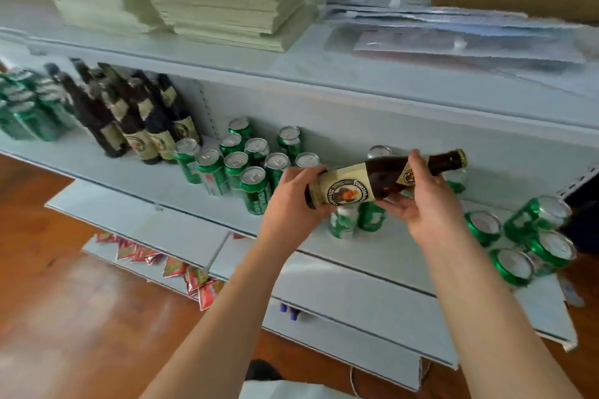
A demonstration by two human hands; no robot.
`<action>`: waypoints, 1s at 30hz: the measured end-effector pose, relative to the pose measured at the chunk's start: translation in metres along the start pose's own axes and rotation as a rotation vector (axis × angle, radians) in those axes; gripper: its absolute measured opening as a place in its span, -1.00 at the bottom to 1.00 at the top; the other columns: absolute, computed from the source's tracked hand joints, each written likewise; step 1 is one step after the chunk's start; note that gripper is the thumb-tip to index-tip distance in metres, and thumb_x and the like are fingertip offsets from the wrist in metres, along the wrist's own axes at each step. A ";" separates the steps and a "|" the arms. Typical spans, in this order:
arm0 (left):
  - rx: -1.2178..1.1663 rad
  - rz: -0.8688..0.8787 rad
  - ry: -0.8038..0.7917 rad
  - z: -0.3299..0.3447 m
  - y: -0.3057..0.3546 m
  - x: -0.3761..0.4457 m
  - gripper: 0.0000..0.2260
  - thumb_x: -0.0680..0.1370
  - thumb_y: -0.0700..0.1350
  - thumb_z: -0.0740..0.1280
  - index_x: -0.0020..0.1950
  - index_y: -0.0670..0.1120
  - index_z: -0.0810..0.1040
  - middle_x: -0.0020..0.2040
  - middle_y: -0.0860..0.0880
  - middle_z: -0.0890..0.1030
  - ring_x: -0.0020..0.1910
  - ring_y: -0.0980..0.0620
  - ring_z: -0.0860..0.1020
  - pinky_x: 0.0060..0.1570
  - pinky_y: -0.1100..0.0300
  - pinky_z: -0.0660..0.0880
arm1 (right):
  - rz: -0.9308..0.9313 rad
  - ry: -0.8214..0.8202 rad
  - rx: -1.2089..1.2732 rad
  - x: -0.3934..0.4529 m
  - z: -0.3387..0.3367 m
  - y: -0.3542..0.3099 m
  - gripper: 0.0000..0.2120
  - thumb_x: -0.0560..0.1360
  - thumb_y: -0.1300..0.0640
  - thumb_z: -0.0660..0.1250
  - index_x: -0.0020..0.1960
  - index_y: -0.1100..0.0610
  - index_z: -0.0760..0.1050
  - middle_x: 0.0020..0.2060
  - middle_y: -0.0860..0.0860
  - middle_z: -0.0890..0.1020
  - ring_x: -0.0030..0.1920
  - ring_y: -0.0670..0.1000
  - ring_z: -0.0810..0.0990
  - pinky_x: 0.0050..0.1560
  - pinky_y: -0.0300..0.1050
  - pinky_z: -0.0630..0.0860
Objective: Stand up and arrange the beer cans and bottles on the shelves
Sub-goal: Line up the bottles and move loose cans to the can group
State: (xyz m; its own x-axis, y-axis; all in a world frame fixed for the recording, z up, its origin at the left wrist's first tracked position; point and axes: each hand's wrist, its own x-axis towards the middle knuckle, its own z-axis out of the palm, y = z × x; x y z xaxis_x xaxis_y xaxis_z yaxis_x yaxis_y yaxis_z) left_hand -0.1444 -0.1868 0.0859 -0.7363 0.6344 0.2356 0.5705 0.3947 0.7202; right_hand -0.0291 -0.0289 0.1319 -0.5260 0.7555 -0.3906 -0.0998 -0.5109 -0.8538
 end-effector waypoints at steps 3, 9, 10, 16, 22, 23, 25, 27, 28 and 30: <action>0.048 -0.066 0.090 -0.051 -0.042 -0.014 -0.38 0.36 -0.08 0.53 0.39 0.06 0.44 0.21 0.02 0.43 0.08 0.03 0.51 0.05 0.25 0.47 | 0.028 -0.072 -0.057 -0.010 0.071 0.025 -0.71 0.54 -0.06 0.34 0.13 0.10 0.41 -0.01 0.14 0.63 -0.03 0.17 0.67 -0.07 0.21 0.63; 0.227 -0.245 0.245 -0.165 -0.149 -0.040 -0.31 0.36 -0.01 0.52 0.42 0.14 0.28 0.26 0.03 0.37 0.14 -0.07 0.49 0.04 -0.04 0.56 | 0.064 -0.254 -0.170 -0.050 0.234 0.100 -0.80 0.52 -0.06 0.37 0.04 0.01 0.44 0.03 0.10 0.62 0.00 0.17 0.66 -0.09 0.20 0.63; 0.272 -0.263 0.269 -0.186 -0.163 -0.044 -0.32 0.37 0.01 0.51 0.41 0.12 0.28 0.26 0.02 0.38 0.16 -0.06 0.46 0.06 -0.03 0.54 | 0.053 -0.271 -0.203 -0.057 0.260 0.114 -0.78 0.51 -0.07 0.38 0.05 0.02 0.46 0.04 0.09 0.62 0.01 0.17 0.65 -0.13 0.17 0.64; 0.373 -0.379 0.332 -0.283 -0.247 -0.053 -0.39 0.38 0.12 0.48 0.37 0.05 0.34 0.21 0.01 0.48 0.19 -0.05 0.42 0.12 0.08 0.45 | -0.143 -0.370 -0.412 -0.092 0.398 0.180 -0.56 0.40 -0.24 0.42 0.14 0.01 0.50 0.08 0.00 0.64 0.04 0.07 0.64 -0.14 0.10 0.65; 0.212 -0.489 0.325 -0.327 -0.328 -0.023 -0.32 0.38 0.17 0.47 0.43 0.11 0.28 0.20 0.01 0.50 0.14 -0.04 0.50 0.05 0.01 0.53 | -0.495 -0.437 -0.739 -0.094 0.496 0.240 -0.54 0.47 -0.21 0.37 0.18 0.11 0.53 0.02 -0.03 0.63 0.09 0.01 0.57 0.19 -0.15 0.45; 0.199 -0.498 0.313 -0.334 -0.343 -0.014 -0.33 0.38 0.16 0.48 0.42 0.13 0.28 0.19 0.01 0.51 0.12 -0.05 0.52 0.03 0.02 0.54 | -0.513 -0.452 -0.774 -0.089 0.513 0.247 -0.58 0.49 -0.17 0.36 0.17 0.13 0.53 -0.03 -0.06 0.60 0.06 -0.02 0.57 0.12 -0.24 0.40; 0.187 -0.524 0.286 -0.349 -0.375 0.007 -0.36 0.36 0.17 0.49 0.38 0.13 0.33 0.14 0.02 0.55 0.08 -0.04 0.56 -0.02 0.06 0.54 | -0.510 -0.485 -0.807 -0.075 0.545 0.262 -0.62 0.50 -0.15 0.36 0.13 0.12 0.53 -0.08 -0.09 0.57 0.04 -0.02 0.57 0.07 -0.23 0.40; 0.184 -0.539 0.255 -0.364 -0.407 0.031 -0.39 0.34 0.16 0.51 0.33 0.13 0.37 0.10 0.03 0.58 0.05 -0.02 0.57 -0.04 0.08 0.55 | -0.492 -0.500 -0.811 -0.052 0.577 0.278 -0.65 0.51 -0.14 0.36 0.13 0.11 0.53 -0.07 -0.08 0.58 0.08 0.00 0.58 0.10 -0.18 0.43; 0.171 -0.546 0.246 -0.370 -0.423 0.043 -0.40 0.33 0.15 0.52 0.31 0.13 0.39 0.08 0.04 0.59 0.04 -0.02 0.57 -0.03 0.07 0.55 | -0.478 -0.501 -0.805 -0.039 0.592 0.286 -0.65 0.52 -0.13 0.35 0.14 0.10 0.52 -0.04 -0.06 0.59 0.10 0.02 0.58 0.12 -0.16 0.44; 0.131 -0.572 0.255 -0.384 -0.454 0.066 -0.43 0.33 0.13 0.52 0.28 0.13 0.41 0.07 0.04 0.60 0.03 -0.01 0.57 -0.01 0.03 0.56 | -0.437 -0.527 -0.820 -0.018 0.627 0.301 -0.64 0.54 -0.14 0.30 0.19 0.09 0.50 0.04 0.00 0.61 0.14 0.05 0.57 0.11 -0.18 0.42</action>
State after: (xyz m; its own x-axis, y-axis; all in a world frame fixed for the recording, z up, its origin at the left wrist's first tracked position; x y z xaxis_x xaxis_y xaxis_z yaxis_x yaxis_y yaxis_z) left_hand -0.5915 -0.5788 0.0251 -0.9918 0.1277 -0.0026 0.0898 0.7120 0.6964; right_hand -0.5788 -0.4532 0.0976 -0.9003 0.4338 0.0357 0.1276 0.3415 -0.9312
